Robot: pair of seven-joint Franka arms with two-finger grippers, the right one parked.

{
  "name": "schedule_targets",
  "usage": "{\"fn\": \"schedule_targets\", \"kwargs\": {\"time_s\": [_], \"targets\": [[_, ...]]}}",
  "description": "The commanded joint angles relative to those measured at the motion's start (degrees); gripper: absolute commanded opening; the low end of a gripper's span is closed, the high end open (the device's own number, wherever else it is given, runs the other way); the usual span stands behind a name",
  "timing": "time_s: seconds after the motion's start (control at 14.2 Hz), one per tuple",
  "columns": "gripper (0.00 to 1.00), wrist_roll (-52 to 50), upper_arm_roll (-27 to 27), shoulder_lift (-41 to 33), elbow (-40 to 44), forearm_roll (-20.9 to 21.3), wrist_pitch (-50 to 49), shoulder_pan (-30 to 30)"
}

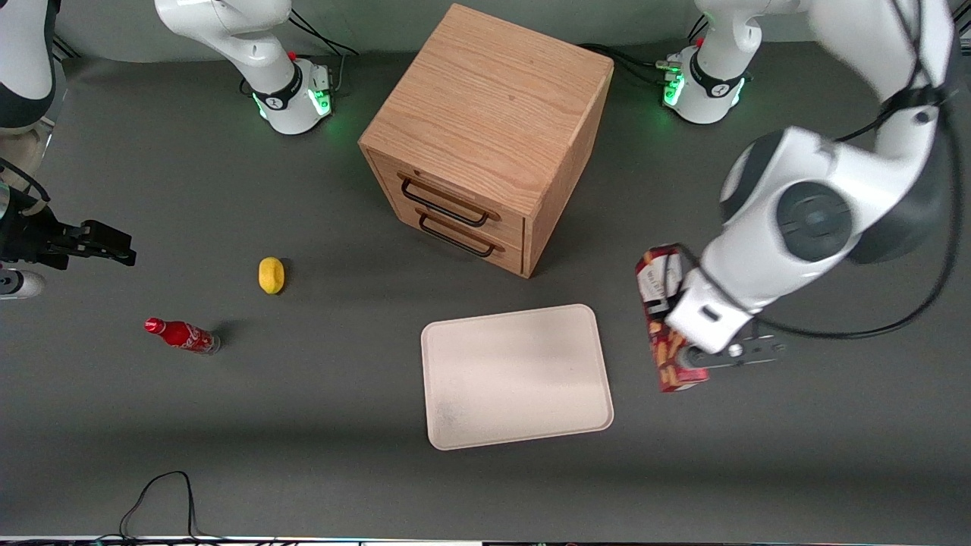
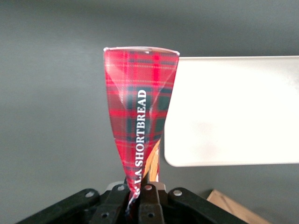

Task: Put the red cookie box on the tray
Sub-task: 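Carry the upright box over to the white tray's edge, then lower the box onto the tray and open the left gripper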

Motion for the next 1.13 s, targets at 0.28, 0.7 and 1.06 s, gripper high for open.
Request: {"fn": "schedule_targets", "kwargs": {"time_s": [0.28, 0.7, 1.06], "targets": [[0.0, -4.75, 3.92, 14.3, 9.83, 4.07, 7.89, -6.74], [0.0, -9.77, 4.64, 17.74, 7.81, 4.16, 11.32, -8.33], [0.0, -9.95, 4.64, 18.18, 4.38, 4.16, 16.6, -8.33]]}}
